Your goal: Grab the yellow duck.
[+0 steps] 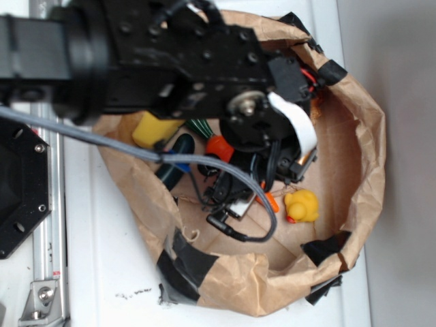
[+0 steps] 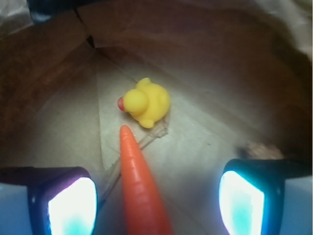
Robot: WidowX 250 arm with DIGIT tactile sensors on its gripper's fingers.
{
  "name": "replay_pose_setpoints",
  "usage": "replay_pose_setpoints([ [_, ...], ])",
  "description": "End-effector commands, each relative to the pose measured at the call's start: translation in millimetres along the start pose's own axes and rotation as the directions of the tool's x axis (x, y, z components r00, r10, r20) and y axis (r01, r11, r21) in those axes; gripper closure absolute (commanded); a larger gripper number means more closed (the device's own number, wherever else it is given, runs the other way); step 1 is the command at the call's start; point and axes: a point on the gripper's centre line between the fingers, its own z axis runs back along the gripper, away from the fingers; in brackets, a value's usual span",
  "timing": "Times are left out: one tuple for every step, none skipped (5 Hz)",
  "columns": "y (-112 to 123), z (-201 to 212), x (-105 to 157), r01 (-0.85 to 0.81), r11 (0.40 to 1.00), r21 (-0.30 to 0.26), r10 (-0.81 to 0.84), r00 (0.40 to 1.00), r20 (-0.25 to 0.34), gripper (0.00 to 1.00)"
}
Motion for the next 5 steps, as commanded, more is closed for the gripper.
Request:
replay_pose_setpoints([
  [-41, -2, 36, 0.266, 0.963, 0.039, -0.268, 0.962, 0.055, 0.00],
  [-46, -10, 46, 0.291, 0.956, 0.038, -0.293, 0.955, 0.052, 0.00],
  [-39, -20, 53, 0.283, 0.959, 0.030, -0.284, 0.957, 0.055, 0.00],
  [-34, -32, 56, 0.268, 0.962, 0.046, -0.270, 0.961, 0.059, 0.00],
  [-38, -39, 59, 0.281, 0.959, 0.027, -0.282, 0.956, 0.084, 0.00],
])
